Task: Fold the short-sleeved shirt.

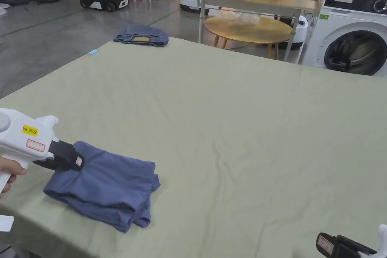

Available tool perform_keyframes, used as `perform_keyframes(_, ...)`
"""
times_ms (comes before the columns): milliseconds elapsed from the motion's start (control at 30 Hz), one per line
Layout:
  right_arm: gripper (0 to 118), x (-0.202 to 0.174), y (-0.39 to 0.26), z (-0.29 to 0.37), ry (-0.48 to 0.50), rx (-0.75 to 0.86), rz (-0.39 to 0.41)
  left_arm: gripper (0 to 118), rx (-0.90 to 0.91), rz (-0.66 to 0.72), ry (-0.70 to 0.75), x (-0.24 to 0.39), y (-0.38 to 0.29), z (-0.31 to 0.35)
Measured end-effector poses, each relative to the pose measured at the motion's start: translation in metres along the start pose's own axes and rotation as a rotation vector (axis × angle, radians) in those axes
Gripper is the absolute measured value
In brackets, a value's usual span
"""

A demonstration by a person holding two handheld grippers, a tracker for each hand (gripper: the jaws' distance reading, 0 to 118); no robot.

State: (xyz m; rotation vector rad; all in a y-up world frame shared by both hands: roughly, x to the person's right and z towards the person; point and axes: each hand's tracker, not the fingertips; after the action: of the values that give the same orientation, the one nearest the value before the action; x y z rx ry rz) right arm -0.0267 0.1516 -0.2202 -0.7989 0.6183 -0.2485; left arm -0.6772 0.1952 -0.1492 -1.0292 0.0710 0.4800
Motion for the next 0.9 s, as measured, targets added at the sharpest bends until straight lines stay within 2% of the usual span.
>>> perform_keyframes(67, 0, 0.002, -0.002, 0.000, -0.008, -0.004, -0.002, 13, -0.012, -0.017, 0.037, 0.007, -0.009, -0.008)
perform_keyframes(167, 0, 0.007, -0.004, 0.006, -0.006, -0.003, -0.010, 14, 0.014, -0.148, 0.146, 0.018, -0.026, -0.011)
perform_keyframes(200, 0, 0.009, -0.004, 0.010, -0.008, 0.001, -0.009, 19, 0.038, -0.171, 0.148, 0.024, -0.031, -0.007)
perform_keyframes(267, 0, 0.014, -0.004, 0.018, -0.019, 0.014, -0.007, 82, 0.105, -0.089, 0.130, 0.009, -0.015, 0.012)
perform_keyframes(300, 0, 0.017, -0.004, 0.023, -0.029, 0.020, -0.004, 104, 0.181, -0.088, 0.126, 0.016, -0.015, 0.024)
perform_keyframes(333, 0, 0.019, -0.003, 0.028, -0.038, 0.031, -0.001, 108, 0.253, -0.098, 0.122, 0.025, -0.015, 0.035)
perform_keyframes(400, 0, 0.023, -0.001, 0.039, -0.065, 0.053, 0.013, 108, 0.368, -0.098, 0.143, 0.047, -0.011, 0.052)
perform_keyframes(500, 0, 0.028, 0.006, 0.051, -0.140, 0.098, 0.060, 108, 0.450, -0.114, 0.079, 0.102, -0.013, 0.054)
perform_keyframes(533, 0, 0.028, 0.010, 0.054, -0.171, 0.113, 0.072, 108, 0.460, -0.164, 0.074, 0.132, -0.023, 0.048)
perform_keyframes(700, 0, 0.020, 0.033, 0.071, -0.380, 0.210, 0.200, 108, 0.458, -0.358, 0.155, 0.258, -0.054, -0.015)
perform_keyframes(767, 0, 0.020, 0.042, 0.074, -0.431, 0.256, 0.235, 107, 0.504, -0.414, 0.102, 0.300, -0.070, -0.037)
perform_keyframes(900, 0, 0.009, 0.063, 0.091, -0.506, 0.357, 0.272, 103, 0.565, -0.430, 0.057, 0.384, -0.094, -0.067)
